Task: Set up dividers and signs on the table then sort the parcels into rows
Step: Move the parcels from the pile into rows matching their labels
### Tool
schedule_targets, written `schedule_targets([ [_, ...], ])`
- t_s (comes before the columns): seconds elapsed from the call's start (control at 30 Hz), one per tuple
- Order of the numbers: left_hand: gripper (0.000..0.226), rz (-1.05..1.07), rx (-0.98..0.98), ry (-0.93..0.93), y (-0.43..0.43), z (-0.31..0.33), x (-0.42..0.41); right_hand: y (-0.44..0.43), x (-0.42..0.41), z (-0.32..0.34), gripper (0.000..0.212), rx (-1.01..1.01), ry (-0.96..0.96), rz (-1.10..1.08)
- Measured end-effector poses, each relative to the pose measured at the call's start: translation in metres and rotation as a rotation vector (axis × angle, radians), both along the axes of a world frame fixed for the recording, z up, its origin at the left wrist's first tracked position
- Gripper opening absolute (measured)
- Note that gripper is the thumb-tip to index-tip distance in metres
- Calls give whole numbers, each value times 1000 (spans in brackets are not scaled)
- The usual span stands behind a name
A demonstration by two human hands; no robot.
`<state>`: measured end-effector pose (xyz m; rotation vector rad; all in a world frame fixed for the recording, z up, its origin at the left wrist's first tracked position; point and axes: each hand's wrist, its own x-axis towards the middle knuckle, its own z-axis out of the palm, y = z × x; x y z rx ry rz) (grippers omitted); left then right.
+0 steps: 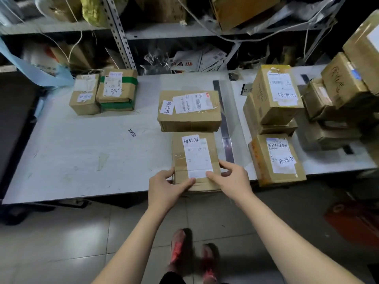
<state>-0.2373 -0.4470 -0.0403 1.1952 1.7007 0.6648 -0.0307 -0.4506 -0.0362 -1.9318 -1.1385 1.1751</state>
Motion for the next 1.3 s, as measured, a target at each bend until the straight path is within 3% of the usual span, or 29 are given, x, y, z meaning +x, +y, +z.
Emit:
schedule_targets([
  [0.23, 61, 65, -20, -16, 5, -27, 12, 11, 7, -21, 56, -23, -29, 25],
  [0.43, 58, -3, -36, 14, 6, -28, 9, 18, 7, -16, 57, -36, -211, 131],
  [0.57, 66, -211, -27, 339, 12, -13, 2, 26, 0, 1, 58, -99, -490, 212],
  [0.67, 81, -304, -27, 575, 21, 6, -15, 40, -12, 21, 51, 10, -709, 297],
  [0.87, 74, -284, 117, 895, 55, 54, -87, 98, -59, 59, 63, 278, -713, 551],
  [1.0, 72, -251, 155, 1024, 95, 75, -152, 145, -118, 84, 66, 340, -770, 674],
  [1.13, 67, -208, 176, 1059, 148, 85, -226, 193, -192, 94, 64, 385, -780, 715],
  [1.3, 59, -211, 173, 970, 219, 74, -323, 251, -288, 87, 63, 328, -727, 670],
])
